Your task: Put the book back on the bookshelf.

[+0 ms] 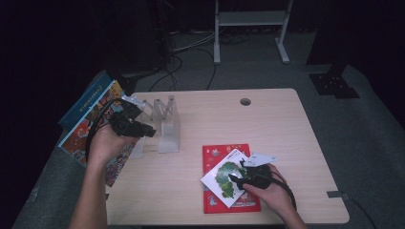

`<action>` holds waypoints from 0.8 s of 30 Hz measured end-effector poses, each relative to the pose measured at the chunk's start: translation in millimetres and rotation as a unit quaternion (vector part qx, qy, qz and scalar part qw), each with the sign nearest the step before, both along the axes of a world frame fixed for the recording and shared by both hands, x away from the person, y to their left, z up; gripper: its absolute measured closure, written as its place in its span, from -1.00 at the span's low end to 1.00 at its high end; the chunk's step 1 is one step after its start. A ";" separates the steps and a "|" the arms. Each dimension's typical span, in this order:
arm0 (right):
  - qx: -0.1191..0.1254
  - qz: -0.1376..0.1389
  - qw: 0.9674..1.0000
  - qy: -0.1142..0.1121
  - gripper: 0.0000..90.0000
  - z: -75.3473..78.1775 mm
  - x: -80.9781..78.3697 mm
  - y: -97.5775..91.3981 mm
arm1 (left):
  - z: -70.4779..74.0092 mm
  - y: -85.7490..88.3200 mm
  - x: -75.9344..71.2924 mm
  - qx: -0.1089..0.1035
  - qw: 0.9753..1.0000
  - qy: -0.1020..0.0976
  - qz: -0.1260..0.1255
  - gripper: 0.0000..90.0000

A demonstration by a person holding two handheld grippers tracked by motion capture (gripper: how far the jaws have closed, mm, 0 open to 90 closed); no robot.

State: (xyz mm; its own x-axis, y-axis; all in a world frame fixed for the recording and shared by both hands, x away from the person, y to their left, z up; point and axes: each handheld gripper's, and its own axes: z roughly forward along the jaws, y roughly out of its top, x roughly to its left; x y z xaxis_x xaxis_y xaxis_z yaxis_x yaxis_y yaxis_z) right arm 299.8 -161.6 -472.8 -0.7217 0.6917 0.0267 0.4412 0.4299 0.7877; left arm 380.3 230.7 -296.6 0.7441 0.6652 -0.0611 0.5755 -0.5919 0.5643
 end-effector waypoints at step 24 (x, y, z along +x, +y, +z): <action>-0.004 -0.005 1.000 -0.011 -0.35 1.6 -13.2 -41.4 | -98.5 -48.7 -11.6 -0.027 0.998 0.007 -0.056 -0.38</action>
